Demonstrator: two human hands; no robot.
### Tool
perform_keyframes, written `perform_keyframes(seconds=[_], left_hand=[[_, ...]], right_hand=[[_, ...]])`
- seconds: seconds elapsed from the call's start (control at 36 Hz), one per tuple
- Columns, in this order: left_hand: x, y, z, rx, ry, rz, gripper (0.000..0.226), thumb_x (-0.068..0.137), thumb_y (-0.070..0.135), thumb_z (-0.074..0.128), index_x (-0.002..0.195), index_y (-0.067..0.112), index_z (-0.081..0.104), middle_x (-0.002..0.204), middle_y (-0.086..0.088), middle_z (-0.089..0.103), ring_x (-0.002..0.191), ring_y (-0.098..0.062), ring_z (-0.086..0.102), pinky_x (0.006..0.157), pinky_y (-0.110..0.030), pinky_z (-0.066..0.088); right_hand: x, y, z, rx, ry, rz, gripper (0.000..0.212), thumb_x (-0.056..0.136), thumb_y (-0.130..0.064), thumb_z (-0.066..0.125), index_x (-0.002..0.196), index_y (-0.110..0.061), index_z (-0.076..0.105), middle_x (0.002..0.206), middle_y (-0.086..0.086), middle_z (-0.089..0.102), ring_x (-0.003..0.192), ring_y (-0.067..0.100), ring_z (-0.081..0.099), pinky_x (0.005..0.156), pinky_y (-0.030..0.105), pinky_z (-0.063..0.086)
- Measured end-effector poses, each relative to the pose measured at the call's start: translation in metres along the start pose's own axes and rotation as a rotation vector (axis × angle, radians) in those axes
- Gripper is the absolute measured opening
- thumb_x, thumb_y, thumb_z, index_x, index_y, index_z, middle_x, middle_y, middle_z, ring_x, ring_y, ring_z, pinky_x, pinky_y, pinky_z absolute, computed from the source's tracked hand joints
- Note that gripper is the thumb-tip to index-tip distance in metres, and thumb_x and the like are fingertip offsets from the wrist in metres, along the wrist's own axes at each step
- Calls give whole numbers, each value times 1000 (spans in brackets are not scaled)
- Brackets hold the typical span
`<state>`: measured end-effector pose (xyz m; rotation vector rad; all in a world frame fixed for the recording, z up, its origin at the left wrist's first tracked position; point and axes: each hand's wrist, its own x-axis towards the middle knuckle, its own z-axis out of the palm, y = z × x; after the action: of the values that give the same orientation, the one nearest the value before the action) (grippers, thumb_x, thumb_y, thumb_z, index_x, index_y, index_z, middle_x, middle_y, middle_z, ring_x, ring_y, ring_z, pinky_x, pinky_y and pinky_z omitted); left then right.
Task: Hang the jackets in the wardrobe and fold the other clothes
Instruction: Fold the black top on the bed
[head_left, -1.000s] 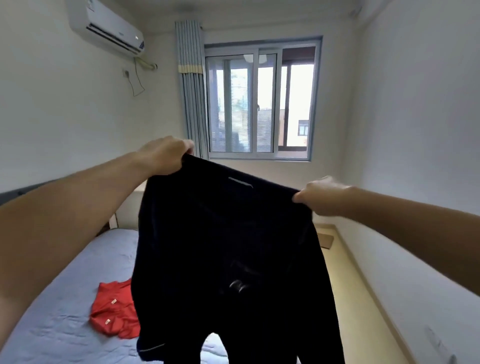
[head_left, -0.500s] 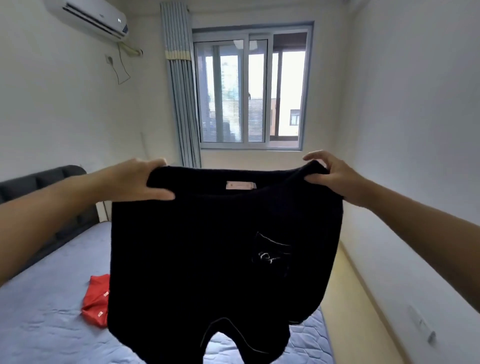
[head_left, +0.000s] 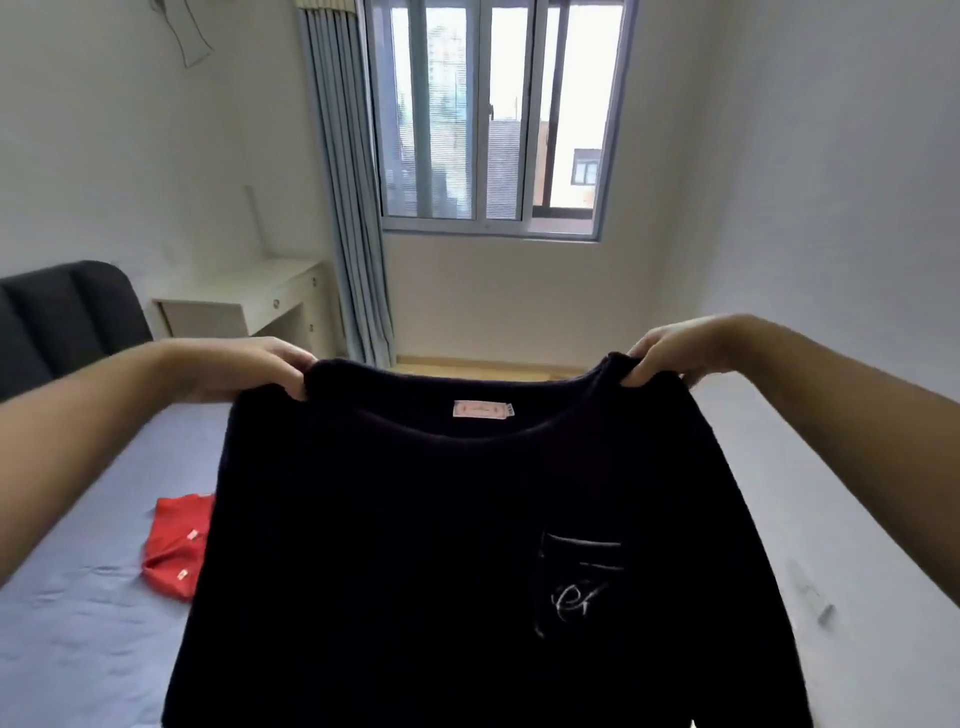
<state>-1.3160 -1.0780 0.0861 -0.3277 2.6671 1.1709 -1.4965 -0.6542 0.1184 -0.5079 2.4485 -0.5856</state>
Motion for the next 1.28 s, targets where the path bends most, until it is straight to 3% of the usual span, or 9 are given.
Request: perform_keyframes(seconds=[0.06, 0.17, 0.33, 0.64, 0.92, 1.0, 1.06, 1.17, 1.28], left_hand=[[38, 16, 29, 91, 252, -36, 16, 71, 9, 63, 86, 14, 66, 94, -11, 68, 90, -25, 62, 71, -28, 47], [122, 18, 97, 101, 741, -67, 45, 84, 4, 51, 128, 11, 48, 130, -15, 49, 117, -33, 49, 96, -37, 40], [175, -105, 261, 292, 330, -77, 65, 87, 20, 55, 146, 17, 29, 152, -4, 28, 138, -20, 31, 112, -42, 29], [111, -363, 473, 663, -328, -245, 41, 89, 26, 48, 129, 26, 43, 125, 9, 47, 119, -13, 46, 96, -30, 38], [87, -476, 609, 883, -612, -389, 94, 81, 37, 67, 151, 22, 6, 153, -9, 13, 138, -32, 22, 98, -49, 39], [86, -492, 632, 916, -476, -332, 87, 67, 9, 78, 144, 16, 38, 142, -23, 39, 121, -43, 45, 78, -56, 49], [89, -505, 634, 874, -379, -175, 74, 34, -8, 86, 105, 4, 70, 97, -25, 63, 78, -43, 61, 48, -46, 50], [104, -518, 610, 874, -195, 62, 55, 22, -11, 86, 73, 3, 68, 65, -13, 55, 50, -31, 55, 30, -28, 39], [97, -523, 556, 933, -203, 82, 49, 25, -8, 87, 68, 3, 65, 62, -15, 52, 49, -32, 54, 33, -30, 38]], right_hand=[[50, -6, 22, -254, 351, 51, 13, 91, -17, 55, 95, -11, 65, 94, 7, 66, 83, 24, 61, 70, 28, 48], [135, -17, 88, -326, 810, -14, 36, 87, -5, 44, 121, -16, 52, 120, 10, 50, 110, 31, 48, 88, 40, 43], [211, 53, 253, -322, 504, -32, 53, 89, -18, 48, 141, -22, 36, 135, 6, 42, 120, 28, 43, 92, 40, 40], [205, 235, 562, -390, -284, 275, 44, 92, -21, 48, 135, -22, 38, 134, 3, 42, 124, 24, 42, 98, 37, 39], [246, 339, 667, -404, 44, 437, 97, 85, -23, 65, 151, -38, -5, 159, 9, -11, 145, 36, 7, 111, 54, 29], [266, 368, 674, -181, 296, 536, 97, 80, -14, 69, 151, -34, 7, 159, 10, 0, 140, 35, 23, 104, 52, 35], [277, 385, 672, 45, 379, 667, 85, 81, -3, 60, 148, -30, 16, 152, 14, 21, 127, 36, 41, 95, 46, 43], [276, 390, 667, -25, 343, 642, 18, 86, -16, 50, 103, -19, 44, 103, 12, 59, 86, 38, 58, 69, 39, 43], [229, 381, 660, -256, 217, 429, 38, 81, -11, 54, 116, -21, 42, 106, 6, 54, 79, 39, 60, 61, 35, 36]])
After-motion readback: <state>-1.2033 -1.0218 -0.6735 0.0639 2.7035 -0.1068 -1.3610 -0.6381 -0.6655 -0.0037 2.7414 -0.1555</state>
